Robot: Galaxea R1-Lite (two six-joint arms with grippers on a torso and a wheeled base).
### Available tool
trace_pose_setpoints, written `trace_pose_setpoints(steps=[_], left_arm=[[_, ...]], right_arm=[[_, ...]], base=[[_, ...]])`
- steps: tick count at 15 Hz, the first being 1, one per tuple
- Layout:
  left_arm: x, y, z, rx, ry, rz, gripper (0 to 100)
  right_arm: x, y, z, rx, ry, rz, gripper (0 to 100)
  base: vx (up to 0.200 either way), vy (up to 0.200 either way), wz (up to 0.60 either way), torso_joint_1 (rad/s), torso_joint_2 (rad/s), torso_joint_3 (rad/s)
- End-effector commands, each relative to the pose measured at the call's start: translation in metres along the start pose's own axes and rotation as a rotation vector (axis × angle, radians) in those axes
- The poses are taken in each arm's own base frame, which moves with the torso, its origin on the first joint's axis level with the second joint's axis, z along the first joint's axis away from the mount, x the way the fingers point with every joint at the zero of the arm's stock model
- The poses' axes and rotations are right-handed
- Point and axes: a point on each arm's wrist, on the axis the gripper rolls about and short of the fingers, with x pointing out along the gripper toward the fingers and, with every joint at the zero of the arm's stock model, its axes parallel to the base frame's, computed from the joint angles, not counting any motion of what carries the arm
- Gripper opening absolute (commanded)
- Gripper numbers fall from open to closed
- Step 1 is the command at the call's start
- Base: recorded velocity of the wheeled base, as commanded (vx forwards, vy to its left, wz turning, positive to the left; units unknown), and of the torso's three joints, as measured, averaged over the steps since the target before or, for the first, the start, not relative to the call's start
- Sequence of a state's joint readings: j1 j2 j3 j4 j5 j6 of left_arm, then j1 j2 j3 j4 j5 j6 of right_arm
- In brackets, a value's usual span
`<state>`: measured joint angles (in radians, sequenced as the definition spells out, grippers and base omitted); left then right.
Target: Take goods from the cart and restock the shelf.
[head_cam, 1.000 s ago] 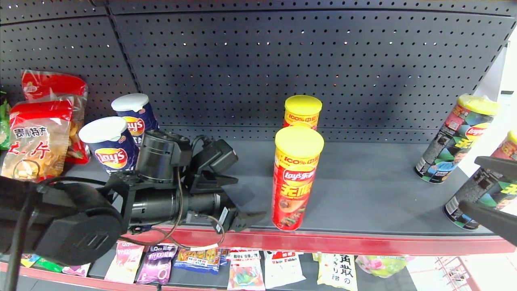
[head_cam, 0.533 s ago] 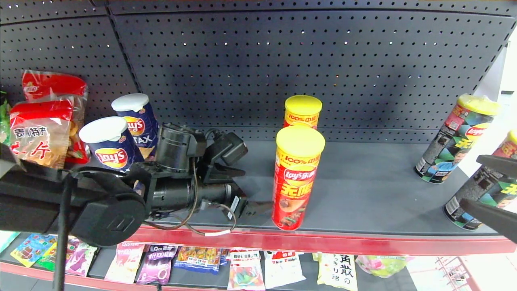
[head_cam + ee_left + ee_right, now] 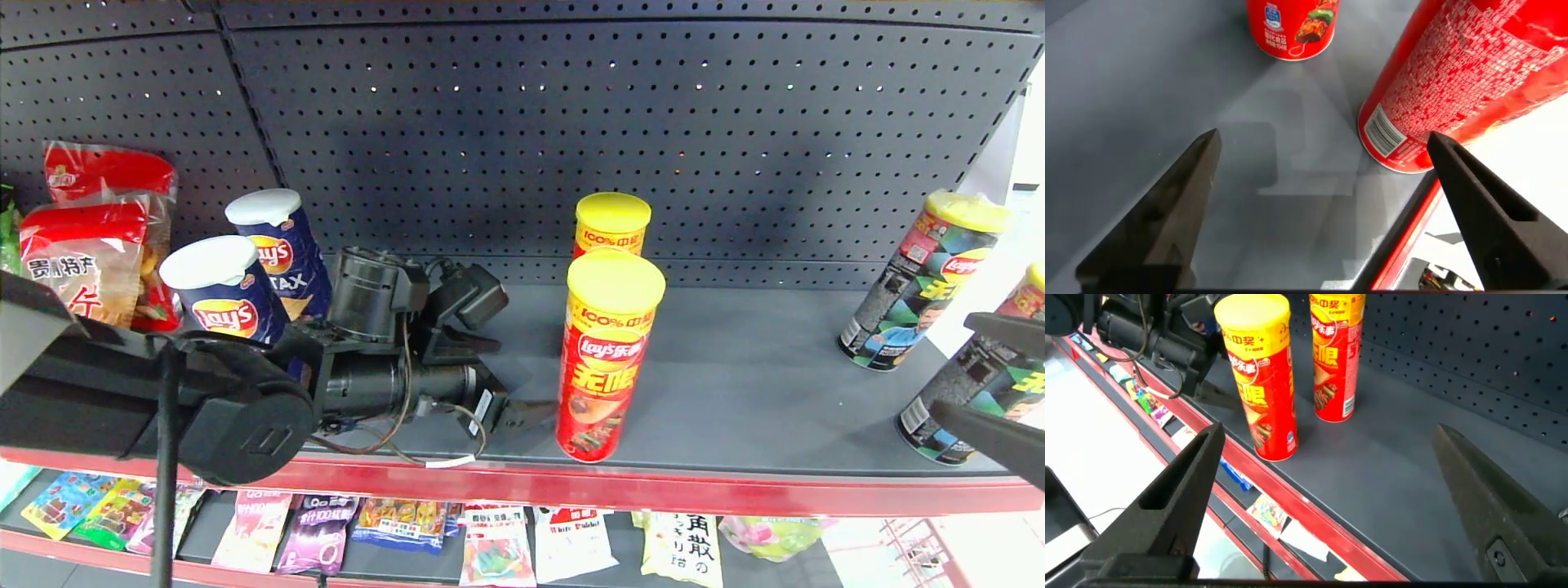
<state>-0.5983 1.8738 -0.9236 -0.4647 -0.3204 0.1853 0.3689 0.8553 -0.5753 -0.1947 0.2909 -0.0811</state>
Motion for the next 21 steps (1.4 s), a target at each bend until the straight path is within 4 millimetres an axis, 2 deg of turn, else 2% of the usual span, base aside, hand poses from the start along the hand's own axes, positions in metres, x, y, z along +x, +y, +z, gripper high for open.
trace_pose_setpoints(steps=[1,3,5,9,10,11,12,13,15,16,17,18,19,21], left_arm=[[-0.004,-0.001,0.000,0.002,-0.001,0.000,100],[-0.014,-0.005,-0.003,0.001,0.004,-0.001,100],[-0.032,-0.013,-0.013,-0.006,0.024,-0.002,100],[-0.083,-0.031,-0.021,0.002,0.001,0.057,100],[-0.103,-0.037,-0.022,0.008,-0.022,0.096,100],[-0.134,-0.047,-0.025,0.009,-0.042,0.157,100],[-0.153,-0.052,-0.026,0.010,-0.049,0.185,100],[-0.187,-0.063,-0.029,0.011,-0.065,0.237,100],[-0.244,-0.082,-0.042,-0.055,-0.108,0.362,100],[-0.262,-0.088,-0.049,-0.086,-0.124,0.411,100],[-0.306,-0.105,-0.073,-0.151,-0.155,0.529,100],[-0.332,-0.121,-0.093,-0.200,-0.149,0.600,100],[-0.352,-0.140,-0.113,-0.255,-0.115,0.675,100],[-0.372,-0.171,-0.145,-0.342,-0.095,0.756,100]], right_arm=[[0.001,0.000,-0.003,0.003,0.012,0.002,100],[0.004,0.000,-0.006,0.009,0.031,0.005,100],[0.007,-0.001,-0.008,0.013,0.046,0.007,100],[0.004,-0.001,-0.022,0.025,0.080,-0.004,100],[-0.001,0.001,-0.027,0.024,0.082,-0.012,100],[-0.010,0.002,-0.035,0.025,0.079,-0.052,100],[-0.016,0.003,-0.040,0.022,0.073,-0.077,100],[-0.029,0.004,-0.045,0.025,0.072,-0.138,100],[-0.057,0.012,-0.041,0.044,0.089,-0.250,100],[-0.066,0.016,-0.038,0.058,0.104,-0.283,100],[-0.085,0.028,-0.038,0.083,0.136,-0.353,100],[-0.093,0.035,-0.044,0.091,0.144,-0.392,100],[-0.098,0.040,-0.050,0.088,0.135,-0.419,100],[-0.103,0.045,-0.065,0.075,0.118,-0.453,100]], base=[[0.000,0.000,0.00,0.000,0.00,0.000],[0.000,0.000,0.00,0.000,0.00,0.000],[0.000,0.000,0.00,0.000,0.00,0.000],[0.000,0.000,0.00,0.000,0.00,0.000],[0.000,0.000,0.00,0.000,0.00,0.000],[0.000,0.000,0.00,0.000,0.00,0.000],[0.000,0.000,0.00,0.000,0.00,0.000],[0.000,0.000,0.00,0.000,0.00,0.000],[0.000,0.000,0.00,0.000,0.00,0.000],[0.000,0.000,0.00,0.000,0.00,0.000],[0.000,0.000,0.00,0.000,0.00,0.000],[0.000,0.000,0.00,0.000,0.00,0.000],[0.000,0.000,0.00,0.000,0.00,0.000],[0.000,0.000,0.00,0.000,0.00,0.000]])
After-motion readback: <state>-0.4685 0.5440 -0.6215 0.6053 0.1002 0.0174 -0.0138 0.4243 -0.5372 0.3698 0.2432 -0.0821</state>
